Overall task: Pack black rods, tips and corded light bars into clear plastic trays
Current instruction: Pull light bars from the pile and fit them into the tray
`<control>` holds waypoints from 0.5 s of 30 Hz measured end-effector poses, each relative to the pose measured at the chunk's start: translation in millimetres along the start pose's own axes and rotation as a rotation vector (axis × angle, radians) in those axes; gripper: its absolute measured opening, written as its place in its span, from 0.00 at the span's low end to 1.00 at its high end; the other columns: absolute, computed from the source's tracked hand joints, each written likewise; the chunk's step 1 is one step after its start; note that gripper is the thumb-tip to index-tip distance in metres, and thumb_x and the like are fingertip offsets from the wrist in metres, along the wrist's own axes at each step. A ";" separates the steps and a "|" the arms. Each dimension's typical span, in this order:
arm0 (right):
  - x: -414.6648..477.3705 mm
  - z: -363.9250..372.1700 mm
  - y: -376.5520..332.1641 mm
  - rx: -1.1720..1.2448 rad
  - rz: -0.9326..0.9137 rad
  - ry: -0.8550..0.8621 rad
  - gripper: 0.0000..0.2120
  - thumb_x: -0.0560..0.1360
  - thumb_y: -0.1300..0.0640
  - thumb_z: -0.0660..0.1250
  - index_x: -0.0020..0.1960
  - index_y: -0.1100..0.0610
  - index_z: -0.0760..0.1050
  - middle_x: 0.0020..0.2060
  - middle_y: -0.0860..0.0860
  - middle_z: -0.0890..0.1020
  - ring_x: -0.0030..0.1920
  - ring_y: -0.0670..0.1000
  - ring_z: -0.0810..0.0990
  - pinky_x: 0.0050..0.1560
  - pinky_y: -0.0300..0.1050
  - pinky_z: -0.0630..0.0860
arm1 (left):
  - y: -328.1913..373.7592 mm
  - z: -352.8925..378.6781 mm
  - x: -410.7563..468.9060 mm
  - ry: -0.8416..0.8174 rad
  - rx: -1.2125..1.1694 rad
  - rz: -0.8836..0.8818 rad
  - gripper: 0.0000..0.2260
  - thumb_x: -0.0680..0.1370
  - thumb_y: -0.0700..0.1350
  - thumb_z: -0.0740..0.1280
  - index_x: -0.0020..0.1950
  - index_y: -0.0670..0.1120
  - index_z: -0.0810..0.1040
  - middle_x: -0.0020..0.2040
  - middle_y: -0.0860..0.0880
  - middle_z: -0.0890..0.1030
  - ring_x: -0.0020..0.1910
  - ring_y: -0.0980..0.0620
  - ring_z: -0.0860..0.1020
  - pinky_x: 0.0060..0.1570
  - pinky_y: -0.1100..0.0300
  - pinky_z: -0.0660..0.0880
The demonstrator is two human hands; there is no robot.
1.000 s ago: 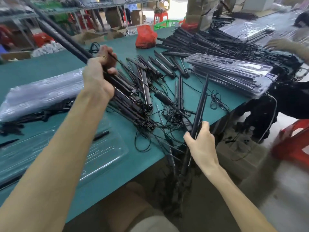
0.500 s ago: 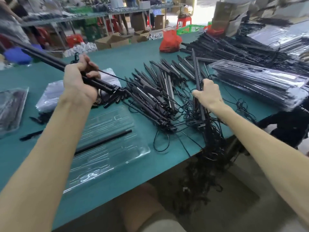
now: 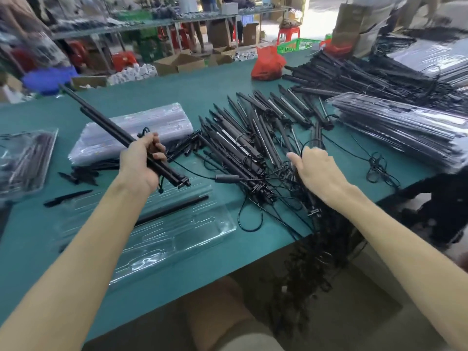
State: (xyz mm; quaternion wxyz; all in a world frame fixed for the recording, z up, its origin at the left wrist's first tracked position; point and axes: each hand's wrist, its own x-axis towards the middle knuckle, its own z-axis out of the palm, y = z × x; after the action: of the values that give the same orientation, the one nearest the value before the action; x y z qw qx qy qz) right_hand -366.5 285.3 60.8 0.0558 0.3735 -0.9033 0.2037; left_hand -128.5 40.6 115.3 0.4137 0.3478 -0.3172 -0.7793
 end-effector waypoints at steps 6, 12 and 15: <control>-19.3 6.7 -0.6 0.028 -0.051 0.044 0.18 0.85 0.49 0.55 0.48 0.62 0.72 0.43 0.55 0.72 0.39 0.55 0.70 0.41 0.47 0.67 | -29.2 5.3 -10.4 -0.084 0.788 0.143 0.07 0.76 0.41 0.74 0.46 0.39 0.79 0.33 0.48 0.73 0.25 0.57 0.68 0.20 0.67 0.64; -19.8 10.7 -7.8 0.007 -0.048 0.058 0.21 0.86 0.50 0.51 0.54 0.65 0.75 0.49 0.60 0.78 0.49 0.60 0.77 0.47 0.53 0.76 | -67.9 26.9 -30.0 -0.393 1.352 0.220 0.08 0.70 0.45 0.80 0.42 0.42 0.84 0.27 0.56 0.77 0.20 0.62 0.68 0.23 0.68 0.66; -21.5 13.5 -9.6 -0.006 -0.059 0.073 0.18 0.86 0.54 0.52 0.54 0.66 0.75 0.49 0.61 0.78 0.50 0.61 0.78 0.48 0.55 0.78 | -86.8 41.3 -36.8 -0.428 1.585 0.332 0.12 0.68 0.53 0.80 0.44 0.49 0.85 0.27 0.58 0.79 0.28 0.58 0.77 0.33 0.61 0.72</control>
State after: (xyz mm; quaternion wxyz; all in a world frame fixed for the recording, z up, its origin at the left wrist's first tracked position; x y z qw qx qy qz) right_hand -343.8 287.7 46.2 0.0957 0.3920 -0.8899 0.2129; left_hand -183.3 120.6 80.7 0.0869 0.3292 -0.8898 -0.3038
